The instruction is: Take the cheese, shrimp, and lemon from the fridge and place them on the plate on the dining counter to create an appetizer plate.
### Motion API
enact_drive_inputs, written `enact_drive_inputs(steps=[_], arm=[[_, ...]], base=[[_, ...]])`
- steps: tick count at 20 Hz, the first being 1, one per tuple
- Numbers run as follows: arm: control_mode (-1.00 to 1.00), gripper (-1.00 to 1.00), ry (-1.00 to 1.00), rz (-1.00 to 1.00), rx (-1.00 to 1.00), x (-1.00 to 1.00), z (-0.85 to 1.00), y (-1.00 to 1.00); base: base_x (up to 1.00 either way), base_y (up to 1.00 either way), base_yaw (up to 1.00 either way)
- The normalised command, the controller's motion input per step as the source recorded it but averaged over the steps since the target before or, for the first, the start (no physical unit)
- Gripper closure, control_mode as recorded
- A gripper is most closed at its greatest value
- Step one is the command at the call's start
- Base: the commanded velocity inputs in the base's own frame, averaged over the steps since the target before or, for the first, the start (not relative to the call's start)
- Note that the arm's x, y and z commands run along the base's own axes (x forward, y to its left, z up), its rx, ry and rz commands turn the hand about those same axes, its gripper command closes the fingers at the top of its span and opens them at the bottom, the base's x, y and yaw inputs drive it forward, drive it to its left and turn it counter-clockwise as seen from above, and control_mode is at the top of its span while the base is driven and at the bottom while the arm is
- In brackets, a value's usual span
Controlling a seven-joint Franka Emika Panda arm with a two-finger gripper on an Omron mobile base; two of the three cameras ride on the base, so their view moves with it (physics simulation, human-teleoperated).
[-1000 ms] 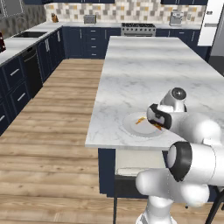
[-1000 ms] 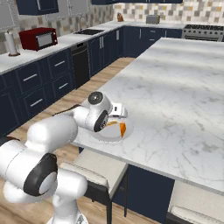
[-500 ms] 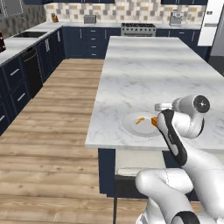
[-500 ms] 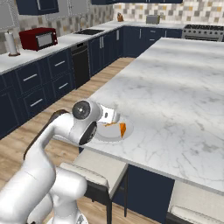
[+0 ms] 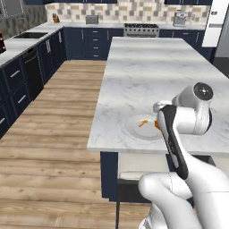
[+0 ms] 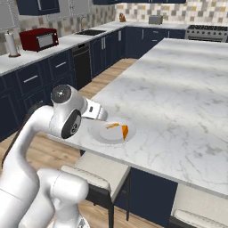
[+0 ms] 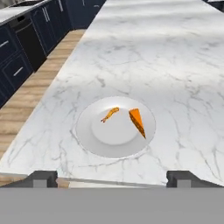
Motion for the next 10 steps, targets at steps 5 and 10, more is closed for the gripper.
enact_drive_inputs(steps=[5,10], arm=[[-1.0,-1.0,0.0,0.0,0.0,-0.58,-0.01,0.29],[-1.0,-1.0,-0.06,0.0,-0.01,-0.7,0.0,0.41]], base=[[0.0,0.0,0.0],[0.0,0.0,0.0]])
